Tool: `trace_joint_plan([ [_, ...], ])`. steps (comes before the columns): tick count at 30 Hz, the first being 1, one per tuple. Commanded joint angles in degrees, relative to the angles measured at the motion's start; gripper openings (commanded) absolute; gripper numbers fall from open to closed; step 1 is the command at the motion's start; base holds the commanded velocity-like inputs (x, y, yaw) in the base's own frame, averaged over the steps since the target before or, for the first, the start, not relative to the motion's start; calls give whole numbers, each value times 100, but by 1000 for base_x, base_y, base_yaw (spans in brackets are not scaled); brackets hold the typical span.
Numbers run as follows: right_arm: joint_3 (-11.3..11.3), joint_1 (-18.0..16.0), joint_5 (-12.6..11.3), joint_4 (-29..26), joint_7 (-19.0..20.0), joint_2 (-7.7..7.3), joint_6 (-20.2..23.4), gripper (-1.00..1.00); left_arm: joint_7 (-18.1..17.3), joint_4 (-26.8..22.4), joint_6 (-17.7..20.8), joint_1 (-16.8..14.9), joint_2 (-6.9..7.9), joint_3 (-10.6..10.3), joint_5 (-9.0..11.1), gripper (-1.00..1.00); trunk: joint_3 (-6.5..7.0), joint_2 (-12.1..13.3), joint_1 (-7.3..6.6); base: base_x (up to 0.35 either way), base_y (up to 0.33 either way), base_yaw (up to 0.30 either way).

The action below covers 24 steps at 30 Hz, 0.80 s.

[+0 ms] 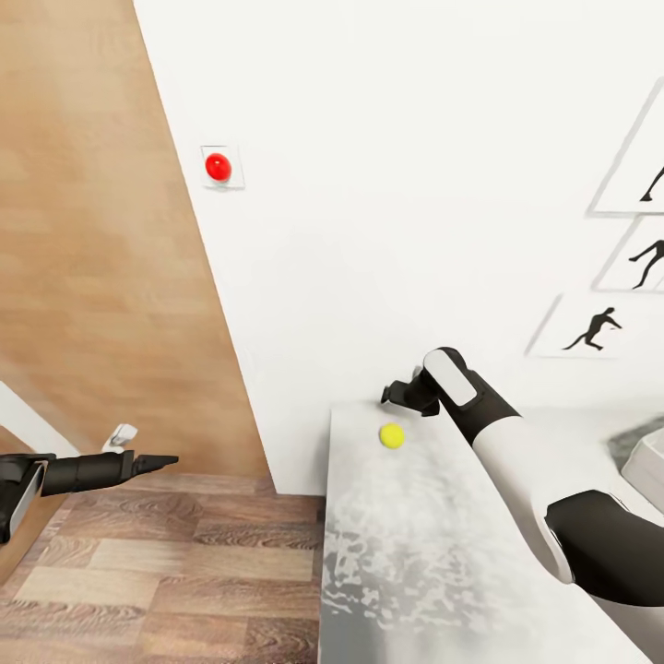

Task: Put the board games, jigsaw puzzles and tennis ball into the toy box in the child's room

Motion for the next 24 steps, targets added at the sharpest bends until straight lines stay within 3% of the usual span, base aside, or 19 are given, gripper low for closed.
trace_joint_plan([
  [1,29,-6,-59,0,-56,-6,1,100,-35,-2,60,-4,-2,12,-24,100,-21,-12,3,0,0,0],
  [24,9,-53,-58,-22,-60,9,-12,100,-40,-2,52,-8,5,13,-24,100,-235,-12,3,0,0,0],
])
